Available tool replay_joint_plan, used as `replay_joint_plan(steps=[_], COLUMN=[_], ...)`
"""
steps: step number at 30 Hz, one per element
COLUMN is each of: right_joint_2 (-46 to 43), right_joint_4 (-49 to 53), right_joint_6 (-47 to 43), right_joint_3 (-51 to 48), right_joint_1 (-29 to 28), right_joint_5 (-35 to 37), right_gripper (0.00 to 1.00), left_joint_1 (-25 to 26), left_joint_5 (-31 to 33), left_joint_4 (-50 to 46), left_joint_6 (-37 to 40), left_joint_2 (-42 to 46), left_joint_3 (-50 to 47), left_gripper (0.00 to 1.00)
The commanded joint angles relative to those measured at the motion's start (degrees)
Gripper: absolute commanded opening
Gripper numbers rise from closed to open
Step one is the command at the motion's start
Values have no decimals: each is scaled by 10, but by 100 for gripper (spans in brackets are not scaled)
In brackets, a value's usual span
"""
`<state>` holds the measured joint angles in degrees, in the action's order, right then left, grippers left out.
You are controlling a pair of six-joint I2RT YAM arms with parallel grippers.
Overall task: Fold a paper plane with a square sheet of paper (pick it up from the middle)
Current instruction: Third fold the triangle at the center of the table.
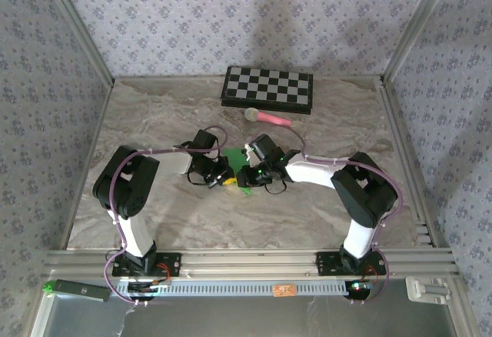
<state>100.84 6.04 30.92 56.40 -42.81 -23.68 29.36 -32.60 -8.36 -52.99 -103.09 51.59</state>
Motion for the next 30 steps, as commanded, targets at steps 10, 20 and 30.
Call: replay_joint_plan(steps=[10, 20, 30], right_joint_2=[11, 24, 38], right_joint_4=[-12, -4, 9], right_joint_6=[41, 41, 39], right_joint_3=[-6, 6, 19], right_joint_1=[9, 15, 14], right_joint_5=[-13, -36, -61], right_gripper=[19, 15, 15], left_joint_1=[3, 3, 2], left_joint_5=[31, 28, 28], left_joint_4=[-43, -45, -39], left_joint_6=[12, 12, 11], left_joint_2=[-20, -21, -17], left_joint_3=[-6, -4, -7], left_gripper=[3, 2, 2])
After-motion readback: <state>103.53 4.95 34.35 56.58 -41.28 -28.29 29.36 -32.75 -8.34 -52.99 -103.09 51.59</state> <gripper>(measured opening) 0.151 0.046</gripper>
